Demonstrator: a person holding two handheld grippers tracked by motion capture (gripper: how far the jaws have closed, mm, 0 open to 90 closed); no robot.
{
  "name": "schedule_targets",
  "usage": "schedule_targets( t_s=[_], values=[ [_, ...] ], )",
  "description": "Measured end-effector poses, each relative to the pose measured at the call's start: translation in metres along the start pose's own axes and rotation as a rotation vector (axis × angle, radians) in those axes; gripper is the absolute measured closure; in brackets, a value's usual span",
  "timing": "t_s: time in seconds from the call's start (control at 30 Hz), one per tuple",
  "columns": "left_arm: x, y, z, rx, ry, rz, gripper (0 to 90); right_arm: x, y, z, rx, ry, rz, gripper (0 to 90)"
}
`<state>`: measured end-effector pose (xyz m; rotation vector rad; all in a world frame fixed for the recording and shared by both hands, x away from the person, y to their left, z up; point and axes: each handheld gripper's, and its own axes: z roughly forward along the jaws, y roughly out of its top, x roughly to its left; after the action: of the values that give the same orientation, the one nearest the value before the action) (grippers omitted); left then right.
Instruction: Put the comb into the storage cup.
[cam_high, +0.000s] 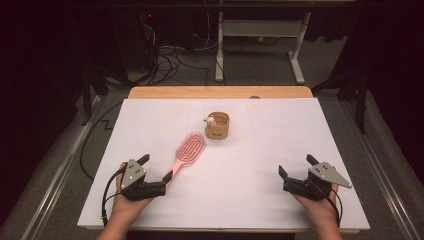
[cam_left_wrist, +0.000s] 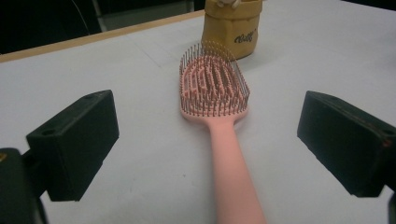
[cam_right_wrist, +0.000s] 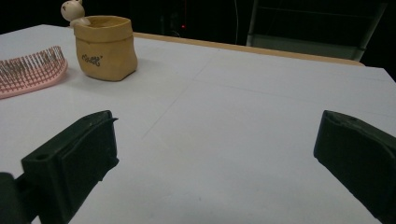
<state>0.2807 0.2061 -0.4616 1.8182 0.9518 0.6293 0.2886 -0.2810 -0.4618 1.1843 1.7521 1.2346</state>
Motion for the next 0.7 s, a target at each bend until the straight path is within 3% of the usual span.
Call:
schedule_targets(
  t_s=[0.27, 0.4, 0.43, 0.47, 0.7],
  values=[
    [-0.002, -0.002, 0.007, 0.081, -0.018, -0.001, 11.1, -0.001, 0.000, 0.001, 0.004, -0.004, 0.005, 0.3],
    [0.000, -0.003, 0.013, 0.148, -0.049, -0.014, 12.6, -0.001, 0.000, 0.001, 0.005, -0.005, 0.007, 0.3],
    [0.001, -0.004, 0.016, 0.186, -0.060, -0.022, 12.7, -0.001, -0.001, 0.001, 0.005, -0.006, 0.006, 0.3],
    [0.001, -0.004, 0.016, 0.186, -0.060, -0.022, 12.7, -0.001, -0.001, 0.001, 0.005, -0.006, 0.006, 0.3],
    [0.005, -0.007, 0.027, 0.335, -0.068, -0.051, 14.8, -0.001, -0.001, 0.001, 0.004, -0.007, 0.007, 0.3]
  ],
)
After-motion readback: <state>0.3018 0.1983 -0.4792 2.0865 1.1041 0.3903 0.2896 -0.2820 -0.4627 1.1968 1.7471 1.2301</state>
